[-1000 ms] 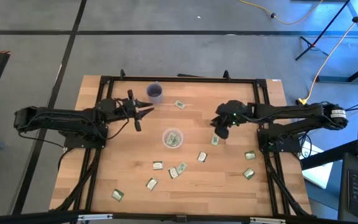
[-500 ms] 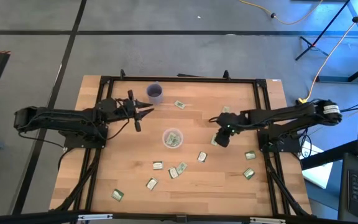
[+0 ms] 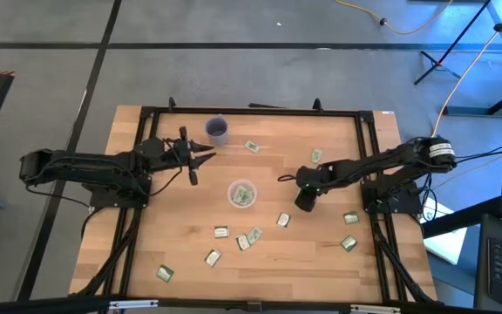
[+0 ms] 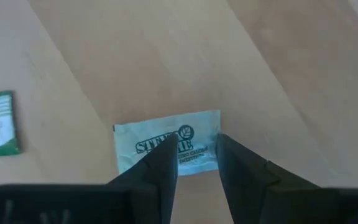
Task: Pick and place Stevia / Truvia into bins
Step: Put the stevia packet into the transparent container
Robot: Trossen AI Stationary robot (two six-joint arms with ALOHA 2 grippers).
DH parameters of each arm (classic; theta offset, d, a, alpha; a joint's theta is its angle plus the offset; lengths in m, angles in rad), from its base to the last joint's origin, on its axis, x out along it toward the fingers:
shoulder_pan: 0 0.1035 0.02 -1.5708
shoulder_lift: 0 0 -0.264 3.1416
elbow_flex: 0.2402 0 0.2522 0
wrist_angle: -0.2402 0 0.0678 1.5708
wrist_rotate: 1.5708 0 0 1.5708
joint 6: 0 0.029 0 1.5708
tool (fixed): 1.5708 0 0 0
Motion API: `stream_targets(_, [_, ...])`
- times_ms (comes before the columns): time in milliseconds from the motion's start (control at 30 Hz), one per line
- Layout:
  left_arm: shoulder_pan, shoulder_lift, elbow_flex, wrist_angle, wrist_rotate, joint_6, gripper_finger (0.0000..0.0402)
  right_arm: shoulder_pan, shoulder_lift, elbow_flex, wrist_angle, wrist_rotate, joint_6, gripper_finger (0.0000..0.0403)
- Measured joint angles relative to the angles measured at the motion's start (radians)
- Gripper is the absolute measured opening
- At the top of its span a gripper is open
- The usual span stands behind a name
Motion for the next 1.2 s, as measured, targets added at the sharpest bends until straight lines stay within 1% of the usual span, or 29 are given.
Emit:
stream_targets(167, [0.000, 0.000, 0.000, -0.003, 0.000, 0.000, 0.0084, 0.001, 0.034, 0.002, 0.004, 0.030, -0.003, 0.0116])
stream_targets(300, [0.000, 0.000, 0.000, -0.003, 0.000, 0.000, 0.0084, 0.000, 0.032, 0.000, 0.006, 0.031, -0.015, 0.0112])
stream_targets(400, [0.000, 0.000, 0.000, -0.004, 0.000, 0.000, 0.0084, 0.000, 0.032, -0.001, 0.006, 0.032, -0.021, 0.0098])
stream_targets(667, [0.000, 0.000, 0.000, -0.004, 0.000, 0.000, 0.0084, -0.001, 0.032, -0.002, 0.009, 0.034, -0.026, 0.0039])
stream_targets(800, [0.000, 0.000, 0.000, -0.013, 0.000, 0.000, 0.0084, -0.001, 0.030, 0.000, 0.012, 0.032, -0.055, 0.0022])
stream_targets(1000, [0.000, 0.000, 0.000, -0.017, 0.000, 0.000, 0.0084, -0.001, 0.040, 0.085, -0.005, 0.015, -0.163, 0.0015])
stream_targets(1200, [0.000, 0.000, 0.000, -0.017, 0.000, 0.000, 0.0084, 0.000, 0.036, 0.203, 0.076, 0.019, -0.320, 0.0015])
